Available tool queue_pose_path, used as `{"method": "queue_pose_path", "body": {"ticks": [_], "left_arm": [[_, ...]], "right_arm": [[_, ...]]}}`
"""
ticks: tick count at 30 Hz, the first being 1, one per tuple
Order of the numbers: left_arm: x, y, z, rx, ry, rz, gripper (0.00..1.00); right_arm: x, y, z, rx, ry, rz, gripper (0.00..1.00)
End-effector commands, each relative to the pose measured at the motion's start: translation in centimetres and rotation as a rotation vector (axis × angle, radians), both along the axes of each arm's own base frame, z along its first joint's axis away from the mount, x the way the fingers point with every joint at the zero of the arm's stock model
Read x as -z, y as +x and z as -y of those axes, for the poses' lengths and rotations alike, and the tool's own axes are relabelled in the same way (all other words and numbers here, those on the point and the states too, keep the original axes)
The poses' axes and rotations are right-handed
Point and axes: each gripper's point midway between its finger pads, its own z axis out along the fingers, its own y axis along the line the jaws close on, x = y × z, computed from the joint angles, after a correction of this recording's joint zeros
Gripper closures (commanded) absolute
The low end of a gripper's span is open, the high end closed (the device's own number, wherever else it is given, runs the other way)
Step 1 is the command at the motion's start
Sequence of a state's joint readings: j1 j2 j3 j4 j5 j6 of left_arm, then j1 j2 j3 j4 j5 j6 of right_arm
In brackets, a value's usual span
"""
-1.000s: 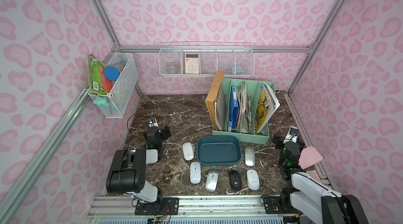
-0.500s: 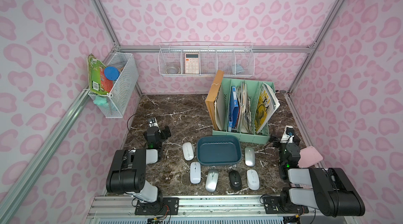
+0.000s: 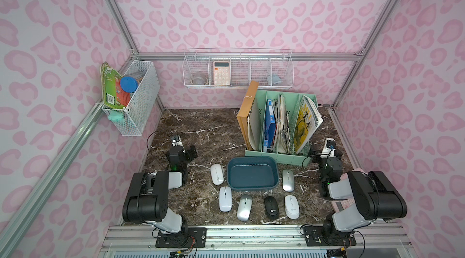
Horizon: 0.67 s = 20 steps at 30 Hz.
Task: Take out the mouse from the storage box
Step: Reset both arms
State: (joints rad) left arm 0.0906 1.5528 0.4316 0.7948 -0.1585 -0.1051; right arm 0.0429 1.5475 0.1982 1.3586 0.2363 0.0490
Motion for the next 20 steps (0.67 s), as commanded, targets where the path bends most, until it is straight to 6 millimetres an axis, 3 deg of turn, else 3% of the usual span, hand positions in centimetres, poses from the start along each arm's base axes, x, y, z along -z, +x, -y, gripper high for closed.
{"method": "queue_pose_path", "body": {"ticks": [1, 20], "left_arm": [[-0.26, 0.12, 0.01, 0.001, -0.002, 0.006, 0.01], [-0.13, 0.09, -0.13, 0.002, -0.033, -0.014, 0.01]], "right_arm": [[0.26, -0.34, 0.54, 0.032, 0.006, 0.003, 0.0], [-0.17, -0.66, 0.39, 0.054, -0.014, 0.025, 0.0]]}}
